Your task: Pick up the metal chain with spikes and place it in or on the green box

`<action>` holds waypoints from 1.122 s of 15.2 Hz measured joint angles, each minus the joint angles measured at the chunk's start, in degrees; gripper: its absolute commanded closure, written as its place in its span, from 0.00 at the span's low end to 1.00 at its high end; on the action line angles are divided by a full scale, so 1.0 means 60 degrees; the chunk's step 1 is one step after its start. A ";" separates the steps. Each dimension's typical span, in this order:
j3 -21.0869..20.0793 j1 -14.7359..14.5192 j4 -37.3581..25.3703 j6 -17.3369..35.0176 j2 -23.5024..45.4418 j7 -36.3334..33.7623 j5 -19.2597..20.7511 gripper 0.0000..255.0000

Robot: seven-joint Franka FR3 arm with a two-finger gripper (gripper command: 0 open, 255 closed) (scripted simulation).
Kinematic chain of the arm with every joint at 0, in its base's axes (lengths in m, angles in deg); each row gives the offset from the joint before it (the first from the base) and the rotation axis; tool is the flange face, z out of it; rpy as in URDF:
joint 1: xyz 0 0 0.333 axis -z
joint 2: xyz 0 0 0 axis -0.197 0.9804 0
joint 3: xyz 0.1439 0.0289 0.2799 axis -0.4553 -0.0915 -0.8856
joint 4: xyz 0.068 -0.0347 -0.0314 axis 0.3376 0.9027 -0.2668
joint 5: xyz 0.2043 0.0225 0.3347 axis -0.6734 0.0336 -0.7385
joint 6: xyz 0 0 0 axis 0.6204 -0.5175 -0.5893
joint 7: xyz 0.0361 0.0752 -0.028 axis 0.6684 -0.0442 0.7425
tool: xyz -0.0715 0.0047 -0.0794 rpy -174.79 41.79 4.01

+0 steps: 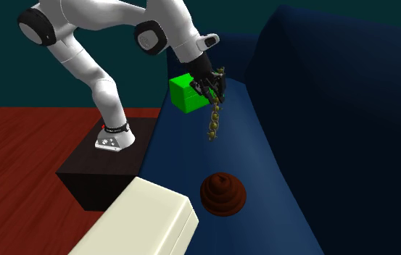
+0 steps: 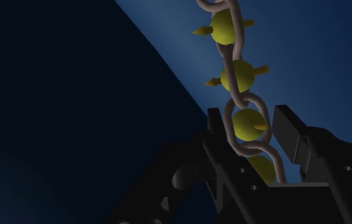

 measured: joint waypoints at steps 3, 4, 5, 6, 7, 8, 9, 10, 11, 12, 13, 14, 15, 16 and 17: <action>-0.0116 0.0012 -0.0294 -0.0340 -0.0042 -0.0067 0.0016 1.00; -0.0145 0.0018 -0.0440 -0.0506 -0.0067 -0.0065 0.0019 1.00; -0.0178 0.0004 -0.0565 -0.0621 -0.0053 -0.0090 0.0005 1.00; -0.0206 -0.0009 -0.0699 -0.0749 -0.0043 -0.0105 -0.0007 1.00; -0.0233 -0.0007 -0.0824 -0.0887 -0.0057 -0.0109 -0.0007 1.00; -0.0267 -0.0011 -0.0956 -0.1026 -0.0062 -0.0125 -0.0011 1.00; -0.0433 0.0035 -0.0933 -0.1099 -0.0149 -0.0271 0.0065 1.00; -0.0667 0.0110 -0.0783 -0.1101 -0.0283 -0.0493 0.0187 1.00; -0.0969 0.0236 -0.0535 -0.1105 -0.0511 -0.0767 0.0363 1.00; -0.1217 0.0288 -0.0338 -0.1043 -0.0611 -0.1037 0.0464 1.00; -0.1495 0.0394 -0.0117 -0.1067 -0.0821 -0.1292 0.0610 1.00; -0.1809 0.0448 -0.0005 -0.1134 -0.0955 -0.1601 0.0707 1.00; -0.2076 0.0516 0.0139 -0.1200 -0.1125 -0.1854 0.0808 1.00; -0.2298 0.0522 0.0239 -0.1182 -0.1162 -0.2107 0.0849 1.00; -0.2583 0.0574 0.0461 -0.1167 -0.1313 -0.2403 0.0943 1.00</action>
